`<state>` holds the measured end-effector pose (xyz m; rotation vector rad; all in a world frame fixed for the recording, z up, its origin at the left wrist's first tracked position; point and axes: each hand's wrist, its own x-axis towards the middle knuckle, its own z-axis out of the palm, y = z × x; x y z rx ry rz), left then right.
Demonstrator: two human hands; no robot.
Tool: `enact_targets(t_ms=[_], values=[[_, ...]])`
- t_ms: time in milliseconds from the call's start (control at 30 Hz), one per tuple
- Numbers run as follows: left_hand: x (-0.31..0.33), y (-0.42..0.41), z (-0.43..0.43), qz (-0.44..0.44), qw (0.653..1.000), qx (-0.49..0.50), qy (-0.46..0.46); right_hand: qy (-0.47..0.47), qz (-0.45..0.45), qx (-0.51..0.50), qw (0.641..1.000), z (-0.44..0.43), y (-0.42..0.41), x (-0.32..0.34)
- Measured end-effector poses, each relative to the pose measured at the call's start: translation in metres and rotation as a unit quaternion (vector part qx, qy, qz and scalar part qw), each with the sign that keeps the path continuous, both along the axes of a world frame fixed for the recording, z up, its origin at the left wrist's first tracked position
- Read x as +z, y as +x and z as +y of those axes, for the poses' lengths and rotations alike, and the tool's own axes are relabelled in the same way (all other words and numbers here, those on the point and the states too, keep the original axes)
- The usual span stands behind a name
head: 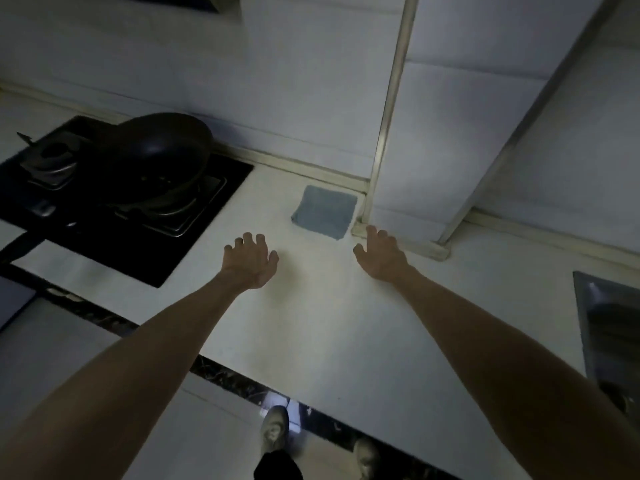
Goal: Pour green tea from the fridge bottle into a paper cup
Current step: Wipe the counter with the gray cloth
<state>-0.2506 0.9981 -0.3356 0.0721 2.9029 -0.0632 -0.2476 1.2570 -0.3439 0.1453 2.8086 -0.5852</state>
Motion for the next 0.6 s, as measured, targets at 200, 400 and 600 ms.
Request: enact_targets(t_ms=[200, 400, 600], values=[[-0.041, -0.012, -0.047, -0.026, 0.995, -0.091, -0.014, -0.009, -0.03, -0.076, 0.997, -0.053, 0.011, -0.015], [-0.08, -0.012, -0.073, -0.047, 0.989, -0.141, -0.006, 0.071, -0.022, -0.019, 0.997, -0.09, 0.021, -0.044], [-0.11, -0.019, -0.071, -0.025, 0.987, -0.158, 0.025, 0.114, 0.018, 0.053, 0.992, -0.099, 0.024, -0.072]])
